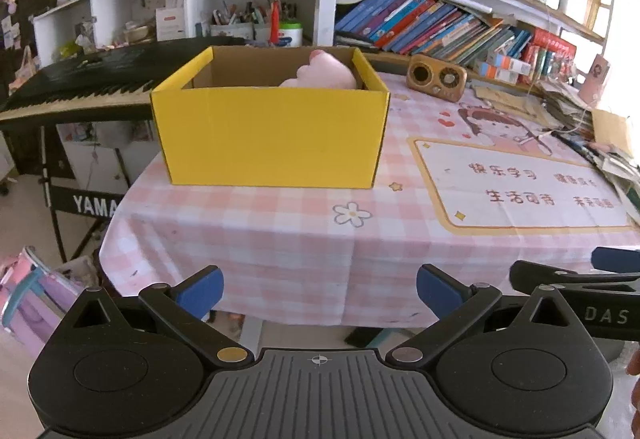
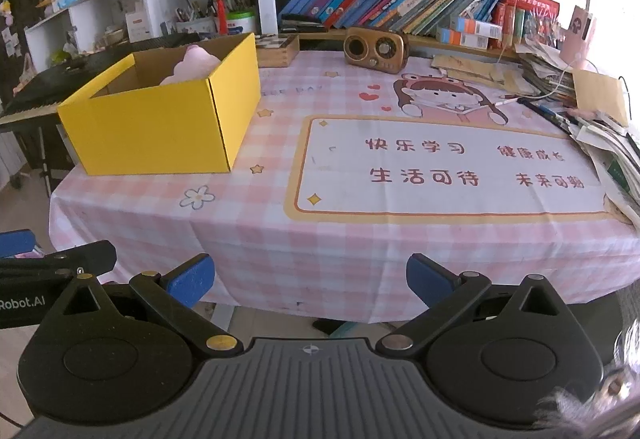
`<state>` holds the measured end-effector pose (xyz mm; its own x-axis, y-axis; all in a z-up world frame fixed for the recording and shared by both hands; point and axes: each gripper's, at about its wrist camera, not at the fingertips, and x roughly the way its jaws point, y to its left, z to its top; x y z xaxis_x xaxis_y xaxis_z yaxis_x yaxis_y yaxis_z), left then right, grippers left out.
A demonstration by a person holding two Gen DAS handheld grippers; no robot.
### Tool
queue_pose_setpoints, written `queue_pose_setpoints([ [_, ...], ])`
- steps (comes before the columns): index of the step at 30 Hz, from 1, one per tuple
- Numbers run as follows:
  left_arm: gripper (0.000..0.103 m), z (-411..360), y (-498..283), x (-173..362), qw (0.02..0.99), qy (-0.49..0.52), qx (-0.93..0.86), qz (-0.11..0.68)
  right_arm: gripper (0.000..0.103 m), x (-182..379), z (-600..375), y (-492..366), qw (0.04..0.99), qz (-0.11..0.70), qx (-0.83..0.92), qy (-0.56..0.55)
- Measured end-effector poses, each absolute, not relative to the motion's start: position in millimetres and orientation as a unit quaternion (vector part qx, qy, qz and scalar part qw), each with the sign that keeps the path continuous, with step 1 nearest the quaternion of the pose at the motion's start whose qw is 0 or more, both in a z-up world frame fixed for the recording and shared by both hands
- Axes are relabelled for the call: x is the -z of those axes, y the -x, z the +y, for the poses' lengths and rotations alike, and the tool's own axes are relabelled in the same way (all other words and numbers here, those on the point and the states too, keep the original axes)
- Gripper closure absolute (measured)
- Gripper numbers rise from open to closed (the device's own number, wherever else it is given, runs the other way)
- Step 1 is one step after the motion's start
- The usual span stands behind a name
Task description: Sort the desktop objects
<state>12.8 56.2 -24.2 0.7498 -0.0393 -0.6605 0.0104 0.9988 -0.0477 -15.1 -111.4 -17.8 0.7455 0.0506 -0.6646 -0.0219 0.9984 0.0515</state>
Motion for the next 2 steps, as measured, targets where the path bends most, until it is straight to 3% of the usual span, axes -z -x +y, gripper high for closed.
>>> queue_pose_setpoints([
  [2, 0.0, 55.6, -17.4, 25.9, 0.932, 0.021, 0.004, 0.362, 0.0, 18.6, -113.6, 11.8, 0.932, 0.36, -0.019, -0.021],
])
